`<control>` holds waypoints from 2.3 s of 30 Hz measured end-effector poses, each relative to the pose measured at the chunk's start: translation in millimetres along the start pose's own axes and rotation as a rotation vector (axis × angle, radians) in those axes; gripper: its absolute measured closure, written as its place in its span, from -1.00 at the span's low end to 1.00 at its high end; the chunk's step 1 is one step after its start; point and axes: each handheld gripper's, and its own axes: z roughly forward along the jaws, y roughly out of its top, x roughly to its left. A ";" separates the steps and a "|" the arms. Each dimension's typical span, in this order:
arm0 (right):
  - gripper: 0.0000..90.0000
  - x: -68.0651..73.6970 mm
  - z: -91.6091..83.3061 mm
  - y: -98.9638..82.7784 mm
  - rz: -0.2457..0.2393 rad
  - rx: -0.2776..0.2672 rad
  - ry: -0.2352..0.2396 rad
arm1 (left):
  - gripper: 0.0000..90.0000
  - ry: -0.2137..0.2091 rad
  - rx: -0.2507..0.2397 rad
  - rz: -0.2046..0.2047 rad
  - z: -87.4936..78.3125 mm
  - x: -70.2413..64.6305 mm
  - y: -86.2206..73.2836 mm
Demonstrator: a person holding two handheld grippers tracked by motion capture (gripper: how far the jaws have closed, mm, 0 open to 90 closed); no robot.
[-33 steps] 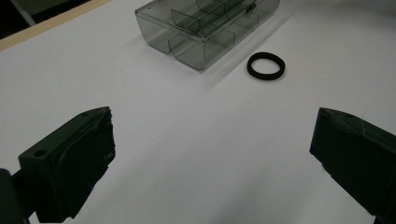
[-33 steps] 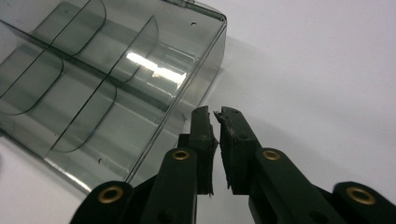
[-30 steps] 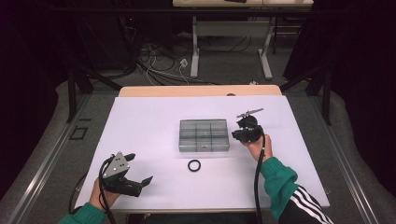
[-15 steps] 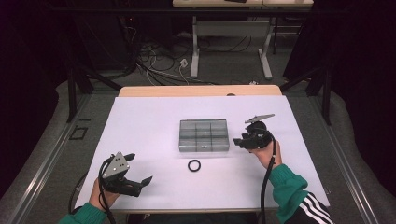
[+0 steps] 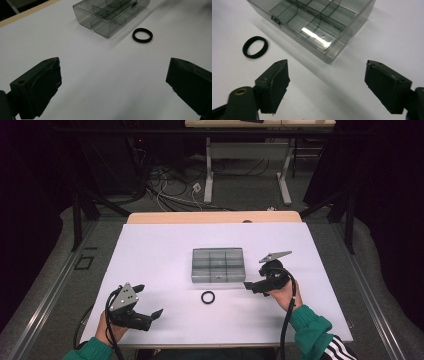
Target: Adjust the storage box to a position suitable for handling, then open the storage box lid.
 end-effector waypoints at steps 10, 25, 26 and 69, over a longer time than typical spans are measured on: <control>-0.93 8.3 1.8 -5.4 -0.041 -0.004 0.055 | -1.00 -0.001 0.008 -0.005 0.7 0.0 0.2; -1.00 21.0 5.8 -5.6 -0.080 -0.025 0.080 | -1.00 -0.002 0.009 0.000 0.2 0.0 0.2; -1.00 21.1 6.0 -5.5 -0.085 -0.022 0.083 | -1.00 -0.002 0.009 0.000 0.1 0.1 0.2; -1.00 41.3 13.9 -1.2 -0.107 0.003 0.146 | -1.00 0.000 0.007 0.001 -0.7 -0.9 0.0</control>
